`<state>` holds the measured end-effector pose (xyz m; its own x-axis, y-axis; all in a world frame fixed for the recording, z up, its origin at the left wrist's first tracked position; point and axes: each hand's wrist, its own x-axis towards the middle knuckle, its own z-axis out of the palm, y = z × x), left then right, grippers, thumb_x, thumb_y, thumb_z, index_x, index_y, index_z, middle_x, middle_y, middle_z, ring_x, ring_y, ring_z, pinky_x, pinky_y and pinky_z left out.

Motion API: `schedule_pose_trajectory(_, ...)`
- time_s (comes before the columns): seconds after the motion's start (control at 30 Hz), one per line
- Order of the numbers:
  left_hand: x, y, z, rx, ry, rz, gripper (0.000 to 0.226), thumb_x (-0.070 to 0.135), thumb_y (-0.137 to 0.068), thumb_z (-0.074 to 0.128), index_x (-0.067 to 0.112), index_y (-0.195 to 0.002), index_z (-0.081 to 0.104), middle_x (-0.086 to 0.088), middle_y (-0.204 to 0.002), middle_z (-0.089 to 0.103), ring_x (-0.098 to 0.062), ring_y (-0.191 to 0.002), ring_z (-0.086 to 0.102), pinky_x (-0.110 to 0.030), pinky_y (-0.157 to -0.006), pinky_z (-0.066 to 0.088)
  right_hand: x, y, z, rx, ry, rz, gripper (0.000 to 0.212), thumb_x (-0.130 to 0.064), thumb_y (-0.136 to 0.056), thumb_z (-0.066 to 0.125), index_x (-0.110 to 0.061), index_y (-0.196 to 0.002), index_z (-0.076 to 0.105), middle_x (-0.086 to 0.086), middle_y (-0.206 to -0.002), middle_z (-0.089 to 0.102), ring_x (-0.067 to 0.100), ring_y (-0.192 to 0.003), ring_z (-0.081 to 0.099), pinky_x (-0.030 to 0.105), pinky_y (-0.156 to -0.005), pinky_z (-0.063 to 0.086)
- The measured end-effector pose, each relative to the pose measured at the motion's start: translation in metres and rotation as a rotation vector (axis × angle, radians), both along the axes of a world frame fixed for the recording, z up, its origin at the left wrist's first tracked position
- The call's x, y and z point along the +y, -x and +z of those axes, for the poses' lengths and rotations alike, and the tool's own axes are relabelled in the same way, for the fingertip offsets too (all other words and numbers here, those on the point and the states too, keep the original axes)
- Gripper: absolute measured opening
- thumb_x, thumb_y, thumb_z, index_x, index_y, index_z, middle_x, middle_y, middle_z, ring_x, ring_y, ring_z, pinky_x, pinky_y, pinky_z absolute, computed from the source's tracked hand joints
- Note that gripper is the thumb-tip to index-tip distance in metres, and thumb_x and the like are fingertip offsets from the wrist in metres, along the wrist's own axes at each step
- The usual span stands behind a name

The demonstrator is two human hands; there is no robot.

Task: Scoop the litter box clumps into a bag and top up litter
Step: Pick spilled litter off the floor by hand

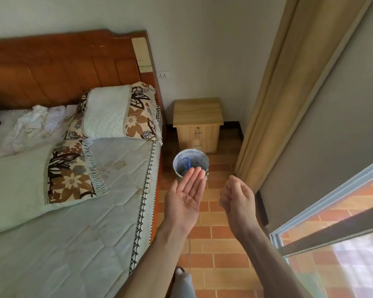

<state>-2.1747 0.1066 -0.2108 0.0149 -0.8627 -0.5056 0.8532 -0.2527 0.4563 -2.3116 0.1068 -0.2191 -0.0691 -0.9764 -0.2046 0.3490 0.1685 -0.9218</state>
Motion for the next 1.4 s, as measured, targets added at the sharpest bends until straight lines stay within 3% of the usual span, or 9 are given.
schedule_pose_trajectory(0.33,-0.119,-0.034,-0.023,-0.002,0.007,0.035,0.047,0.026,-0.109,0.039,-0.001,-0.111,0.077,-0.019,-0.128,0.071,-0.029,-0.12,0.07,-0.036,-0.101,0.055,-0.131,-0.021,-0.007,0.113,0.009,0.031,0.041,-0.023,-0.109,0.04,-0.02,-0.068,0.033,-0.002,-0.06,0.029,0.013,-0.055,0.022,0.026,-0.047,0.025)
schedule_pose_trajectory(0.67,-0.263,-0.092,-0.043,0.043,-0.015,0.049,0.053,0.033,-0.114,0.028,-0.003,-0.133,0.063,-0.02,-0.13,0.07,-0.031,-0.121,0.069,-0.037,-0.101,0.056,-0.261,-0.067,-0.016,0.193,-0.045,0.001,0.041,-0.025,-0.108,0.041,-0.02,-0.067,0.035,-0.002,-0.061,0.032,0.013,-0.055,0.025,0.025,-0.046,0.025)
schedule_pose_trajectory(0.9,-0.337,-0.118,-0.066,0.059,-0.037,0.087,0.053,0.031,-0.114,0.026,-0.003,-0.134,0.061,-0.021,-0.129,0.07,-0.03,-0.119,0.07,-0.039,-0.104,0.056,-0.339,-0.085,-0.03,0.179,-0.057,-0.027,0.044,-0.026,-0.108,0.041,-0.02,-0.065,0.038,-0.001,-0.061,0.031,0.014,-0.056,0.024,0.027,-0.048,0.024)
schedule_pose_trajectory(1.03,-0.377,-0.126,-0.086,0.066,-0.056,0.127,0.053,0.03,-0.114,0.026,-0.004,-0.132,0.062,-0.022,-0.13,0.07,-0.031,-0.119,0.07,-0.04,-0.11,0.047,-0.384,-0.084,-0.047,0.136,-0.086,-0.036,0.047,-0.024,-0.108,0.041,-0.023,-0.061,0.038,-0.002,-0.059,0.029,0.015,-0.055,0.021,0.026,-0.044,0.022)
schedule_pose_trajectory(1.27,-0.446,-0.127,-0.124,0.017,-0.119,0.175,0.056,0.03,-0.114,0.023,-0.006,-0.126,0.064,-0.022,-0.125,0.072,-0.03,-0.113,0.072,-0.041,-0.107,0.049,-0.45,-0.084,-0.082,0.254,-0.107,0.043,0.035,-0.024,-0.107,0.044,-0.011,-0.075,0.039,0.006,-0.067,0.025,0.019,-0.06,0.019,0.025,-0.048,0.024)
schedule_pose_trajectory(1.4,-0.486,-0.128,-0.153,-0.024,-0.149,0.173,0.056,0.031,-0.114,0.021,-0.005,-0.127,0.063,-0.021,-0.124,0.072,-0.028,-0.112,0.074,-0.038,-0.1,0.052,-0.492,-0.082,-0.111,0.259,-0.142,0.1,0.033,-0.017,-0.107,0.041,-0.013,-0.075,0.037,-0.001,-0.061,0.03,0.013,-0.056,0.023,0.024,-0.048,0.026)
